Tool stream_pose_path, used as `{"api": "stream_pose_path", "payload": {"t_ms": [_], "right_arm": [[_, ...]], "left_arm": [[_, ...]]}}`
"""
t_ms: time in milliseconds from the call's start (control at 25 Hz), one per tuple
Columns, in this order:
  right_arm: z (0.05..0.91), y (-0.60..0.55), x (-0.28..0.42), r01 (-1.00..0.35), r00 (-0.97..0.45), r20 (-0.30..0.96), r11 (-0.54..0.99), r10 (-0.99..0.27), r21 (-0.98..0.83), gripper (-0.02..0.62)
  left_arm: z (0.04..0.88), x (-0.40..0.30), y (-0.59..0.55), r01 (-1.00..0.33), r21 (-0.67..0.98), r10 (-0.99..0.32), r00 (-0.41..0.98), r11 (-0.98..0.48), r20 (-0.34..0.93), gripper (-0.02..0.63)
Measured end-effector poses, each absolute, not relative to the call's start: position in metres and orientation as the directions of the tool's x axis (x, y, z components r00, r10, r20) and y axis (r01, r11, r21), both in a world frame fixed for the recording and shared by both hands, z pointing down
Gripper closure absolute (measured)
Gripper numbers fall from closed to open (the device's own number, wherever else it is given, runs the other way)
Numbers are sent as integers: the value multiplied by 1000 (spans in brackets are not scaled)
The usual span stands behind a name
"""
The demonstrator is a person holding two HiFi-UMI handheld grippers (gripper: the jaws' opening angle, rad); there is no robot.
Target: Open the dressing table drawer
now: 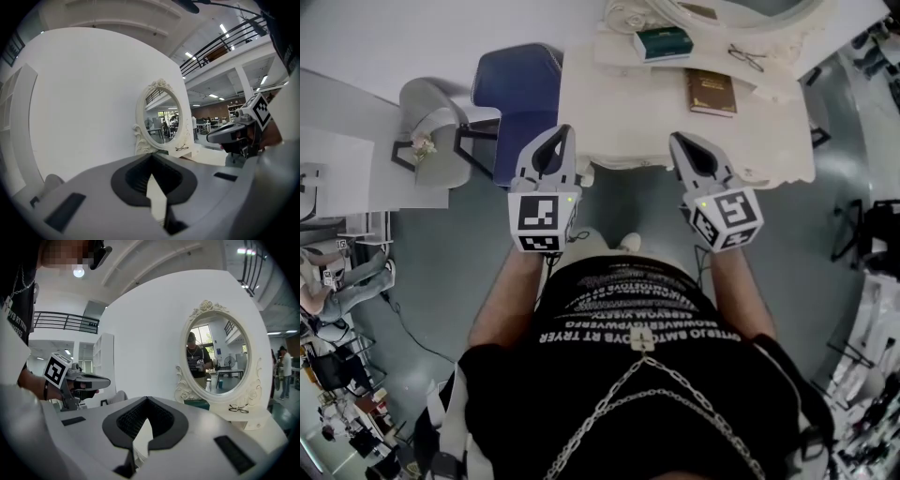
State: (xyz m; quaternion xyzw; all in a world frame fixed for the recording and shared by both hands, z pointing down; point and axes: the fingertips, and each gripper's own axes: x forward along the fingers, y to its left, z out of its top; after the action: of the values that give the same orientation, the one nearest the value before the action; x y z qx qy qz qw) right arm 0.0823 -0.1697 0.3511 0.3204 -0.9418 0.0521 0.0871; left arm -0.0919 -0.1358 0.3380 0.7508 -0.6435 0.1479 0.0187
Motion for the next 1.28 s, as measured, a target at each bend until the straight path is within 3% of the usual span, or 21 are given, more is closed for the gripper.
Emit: {"api": "stream_pose_path", "payload": {"t_ms": [1280], "right_arm": [[387,-333,41,-655,-739,274,752,-615,-77,604]], "left_arm": [[405,-115,-299,-962,-68,-902,223,-266,369,603]]}}
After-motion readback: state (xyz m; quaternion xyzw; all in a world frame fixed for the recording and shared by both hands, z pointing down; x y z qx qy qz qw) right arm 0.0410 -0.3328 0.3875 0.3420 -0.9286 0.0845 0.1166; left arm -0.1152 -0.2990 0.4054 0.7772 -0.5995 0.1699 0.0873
